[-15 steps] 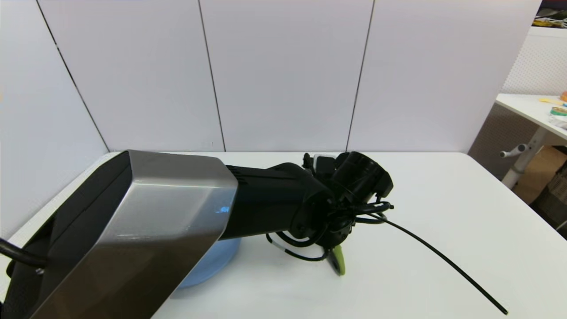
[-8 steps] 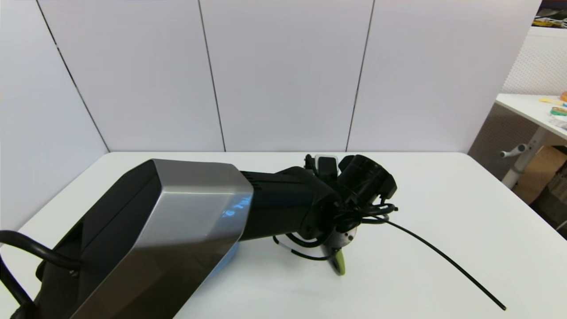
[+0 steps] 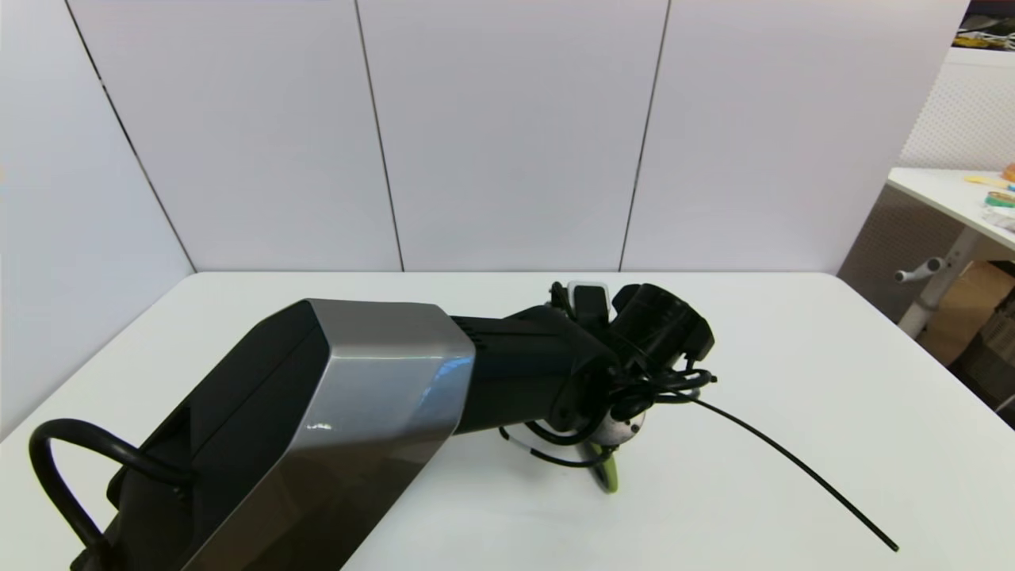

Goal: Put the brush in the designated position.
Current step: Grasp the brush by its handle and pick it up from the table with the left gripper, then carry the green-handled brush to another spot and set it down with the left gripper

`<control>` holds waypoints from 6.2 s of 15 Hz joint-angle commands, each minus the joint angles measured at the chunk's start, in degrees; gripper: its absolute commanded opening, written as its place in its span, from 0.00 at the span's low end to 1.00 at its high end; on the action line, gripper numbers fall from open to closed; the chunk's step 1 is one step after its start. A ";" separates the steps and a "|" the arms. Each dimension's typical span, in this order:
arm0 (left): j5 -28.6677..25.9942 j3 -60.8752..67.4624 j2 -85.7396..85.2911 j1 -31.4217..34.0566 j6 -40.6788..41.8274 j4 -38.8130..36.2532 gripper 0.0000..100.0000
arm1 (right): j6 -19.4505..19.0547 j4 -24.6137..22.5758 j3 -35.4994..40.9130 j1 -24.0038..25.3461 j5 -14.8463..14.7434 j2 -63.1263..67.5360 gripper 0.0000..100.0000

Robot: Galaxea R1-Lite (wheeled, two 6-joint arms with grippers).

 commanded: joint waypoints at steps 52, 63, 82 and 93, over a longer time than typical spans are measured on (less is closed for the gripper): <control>7.98 -0.96 -9.43 18.73 0.72 2.70 0.00 | -0.04 0.00 0.09 0.00 0.03 -0.10 1.00; -7.84 8.80 -22.88 31.39 42.91 2.96 0.00 | -0.04 0.00 0.09 0.00 0.03 -0.10 1.00; -60.92 10.38 -19.98 50.55 103.47 3.93 0.00 | -0.04 0.00 0.09 0.00 0.03 -0.10 1.00; -76.04 -1.40 -11.80 59.96 133.09 29.94 0.00 | -0.04 0.00 0.09 0.00 0.03 -0.10 1.00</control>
